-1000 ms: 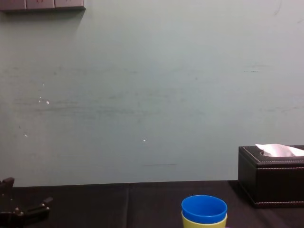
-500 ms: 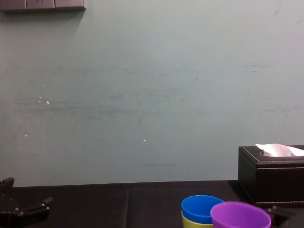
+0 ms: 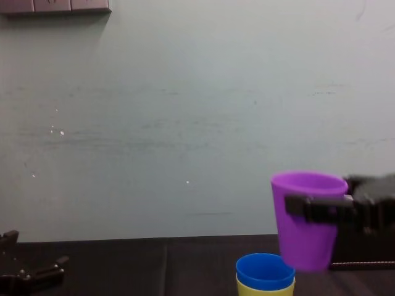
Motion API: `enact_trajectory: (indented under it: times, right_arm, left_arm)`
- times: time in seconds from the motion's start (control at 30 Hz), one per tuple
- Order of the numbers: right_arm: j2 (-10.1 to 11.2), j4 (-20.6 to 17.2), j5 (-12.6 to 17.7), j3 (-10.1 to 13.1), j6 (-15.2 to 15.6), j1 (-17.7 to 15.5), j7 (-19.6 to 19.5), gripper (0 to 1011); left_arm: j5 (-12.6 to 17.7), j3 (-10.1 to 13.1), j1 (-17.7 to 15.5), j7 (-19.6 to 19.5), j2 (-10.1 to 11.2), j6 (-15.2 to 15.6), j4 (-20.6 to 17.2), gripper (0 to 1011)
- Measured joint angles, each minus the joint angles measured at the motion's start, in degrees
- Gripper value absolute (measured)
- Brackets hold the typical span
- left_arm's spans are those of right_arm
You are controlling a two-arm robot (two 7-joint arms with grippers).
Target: Stack the three plastic cups sequentially using one hand.
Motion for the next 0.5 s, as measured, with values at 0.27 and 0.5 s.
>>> enact_trajectory:
  times: [0.27, 0.5]
  right_arm:
    - [-1.1, 1.8, 0.0, -2.8, 0.8, 4.5, -0.1, 731]
    - [-2.4, 6.0, -1.1, -5.6, -0.2, 8.1, -0.1, 731]
  left_arm:
    - [0.0, 0.0, 0.0, 0.0, 0.0, 0.0, 0.0, 1011]
    - [0.0, 0.0, 0.0, 0.0, 0.0, 0.0, 0.0, 1011]
